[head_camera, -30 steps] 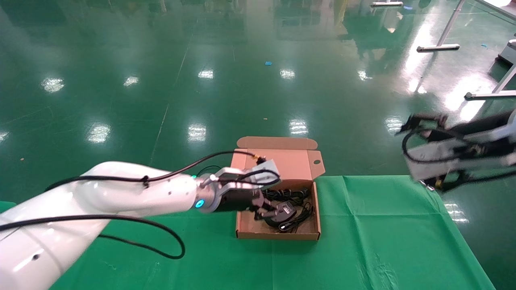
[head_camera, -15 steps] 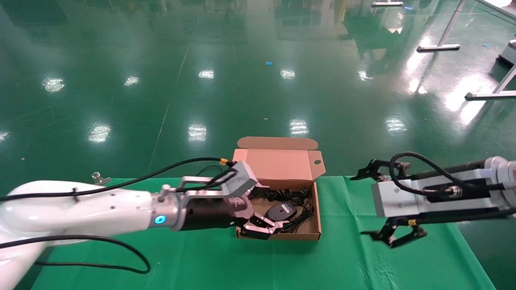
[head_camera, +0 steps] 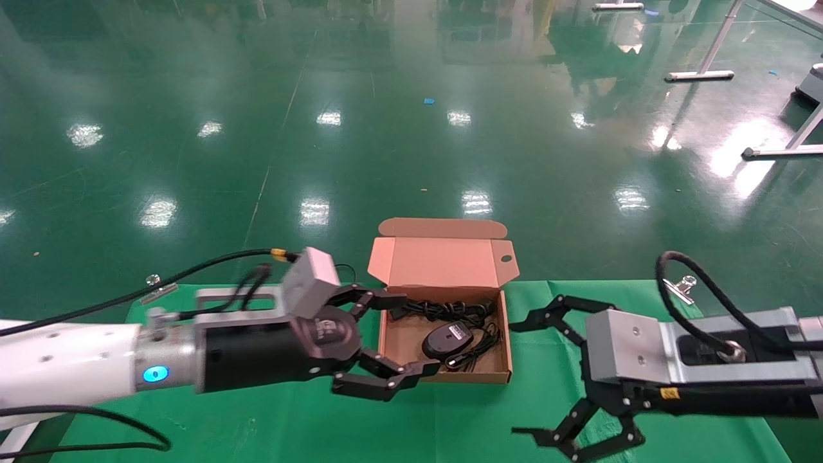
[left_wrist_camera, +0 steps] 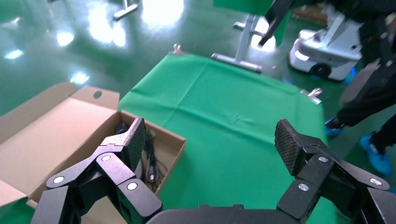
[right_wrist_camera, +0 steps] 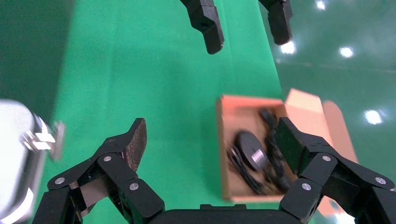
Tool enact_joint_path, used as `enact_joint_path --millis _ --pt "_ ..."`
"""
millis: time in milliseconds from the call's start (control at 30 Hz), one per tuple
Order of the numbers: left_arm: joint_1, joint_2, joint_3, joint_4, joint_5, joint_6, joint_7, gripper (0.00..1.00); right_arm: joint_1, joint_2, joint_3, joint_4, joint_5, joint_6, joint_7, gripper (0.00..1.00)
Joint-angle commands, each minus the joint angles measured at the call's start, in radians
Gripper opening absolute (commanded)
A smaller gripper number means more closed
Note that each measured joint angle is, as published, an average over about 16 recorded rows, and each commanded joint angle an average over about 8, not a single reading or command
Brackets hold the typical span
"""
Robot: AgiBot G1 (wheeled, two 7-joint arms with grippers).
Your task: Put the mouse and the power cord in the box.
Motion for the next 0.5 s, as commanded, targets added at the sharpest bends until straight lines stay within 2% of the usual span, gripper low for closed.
enact_joint_path --millis 33,500 --pt "0.018 -0.025 -0.029 -0.023 -0.023 0.027 0.001 1.00 -0.031 0.003 0.027 0.000 0.040 -0.008 0.006 1.00" --pt "0.143 -0.202 -0.235 -0.186 -0.186 0.215 0.011 1.00 -0.244 0.027 0.219 -0.003 0.316 -0.061 0.046 1.00"
